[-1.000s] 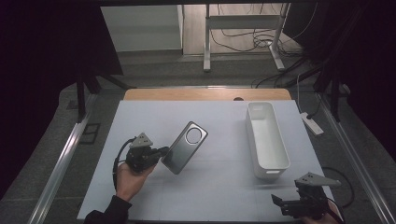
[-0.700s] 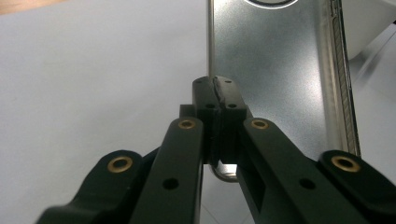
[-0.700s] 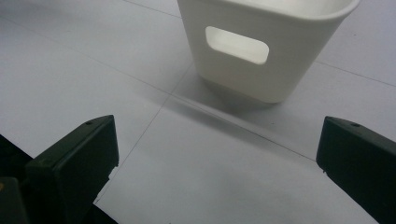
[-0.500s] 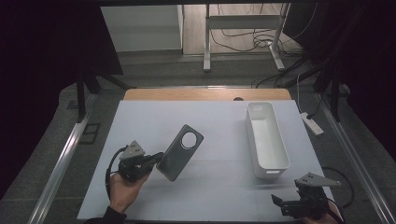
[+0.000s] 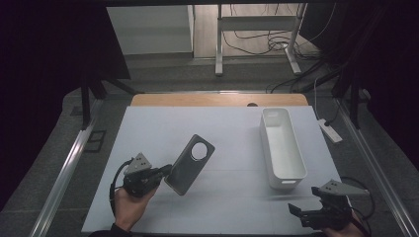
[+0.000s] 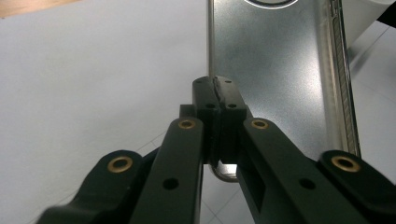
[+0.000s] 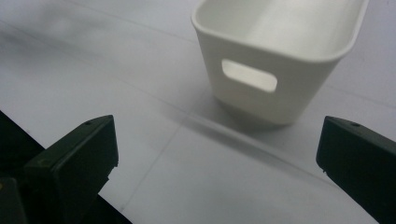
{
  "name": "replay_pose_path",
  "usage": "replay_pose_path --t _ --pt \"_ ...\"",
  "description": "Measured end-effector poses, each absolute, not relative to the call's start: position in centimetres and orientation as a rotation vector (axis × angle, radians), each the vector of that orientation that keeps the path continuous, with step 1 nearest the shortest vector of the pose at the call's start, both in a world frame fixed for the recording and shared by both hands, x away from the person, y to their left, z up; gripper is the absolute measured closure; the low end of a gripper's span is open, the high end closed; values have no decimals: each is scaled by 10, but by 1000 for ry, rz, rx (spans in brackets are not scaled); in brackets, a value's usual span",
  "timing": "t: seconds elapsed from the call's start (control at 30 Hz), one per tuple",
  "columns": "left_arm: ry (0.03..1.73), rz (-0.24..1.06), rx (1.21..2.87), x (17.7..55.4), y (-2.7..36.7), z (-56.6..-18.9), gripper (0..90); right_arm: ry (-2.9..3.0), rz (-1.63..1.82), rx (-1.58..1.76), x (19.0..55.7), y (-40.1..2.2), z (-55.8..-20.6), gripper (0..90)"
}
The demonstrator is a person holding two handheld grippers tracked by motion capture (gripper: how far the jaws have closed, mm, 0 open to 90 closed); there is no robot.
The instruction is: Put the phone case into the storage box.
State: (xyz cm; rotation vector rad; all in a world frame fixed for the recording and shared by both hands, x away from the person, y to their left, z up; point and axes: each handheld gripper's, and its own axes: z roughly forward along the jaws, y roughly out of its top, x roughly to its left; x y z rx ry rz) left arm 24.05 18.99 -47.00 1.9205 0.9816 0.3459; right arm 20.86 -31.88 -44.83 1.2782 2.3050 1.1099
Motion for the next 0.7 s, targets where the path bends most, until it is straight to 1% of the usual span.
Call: replay_pose_path --t 0.43,0.7 --pt "993 321 1921 236 189 -473 892 2345 1285 1220 231 -314 -423 0" --pt "999 299 1914 239 188 -473 892 2396 1331 1214 246 -302 -419 0"
